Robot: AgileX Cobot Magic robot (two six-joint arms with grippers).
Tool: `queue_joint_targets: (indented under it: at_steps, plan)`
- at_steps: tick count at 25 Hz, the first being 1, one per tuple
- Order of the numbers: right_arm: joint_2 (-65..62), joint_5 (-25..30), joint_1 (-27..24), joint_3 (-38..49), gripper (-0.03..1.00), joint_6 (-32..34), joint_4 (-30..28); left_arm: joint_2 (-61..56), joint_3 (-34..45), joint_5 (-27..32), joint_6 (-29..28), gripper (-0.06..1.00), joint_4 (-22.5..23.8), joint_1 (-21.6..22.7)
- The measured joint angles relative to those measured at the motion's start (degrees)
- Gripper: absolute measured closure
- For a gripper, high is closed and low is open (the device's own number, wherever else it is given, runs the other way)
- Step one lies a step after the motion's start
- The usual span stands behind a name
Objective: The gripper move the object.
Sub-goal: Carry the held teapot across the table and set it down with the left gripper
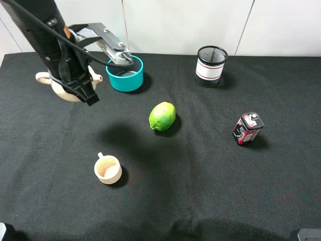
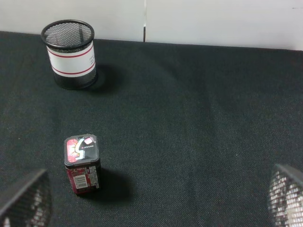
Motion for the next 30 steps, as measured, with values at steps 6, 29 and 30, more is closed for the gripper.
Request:
queue_joint_targets:
  at_steps: [6,29,30]
  plan:
    - [0.0,0.0,0.0,0.0,0.27,0.0,0.0,0.0,0.0,0.0,-1.9,0.84,0.0,-5.0]
    - [0.0,0.0,0.0,0.0,0.27,0.0,0.0,0.0,0.0,-9.2,-13.9,0.84,-0.1,-24.9]
    - [0.0,0.0,0.0,0.0,0.27,0.0,0.0,0.0,0.0,-9.7,-14.7,0.84,-0.1,-25.0]
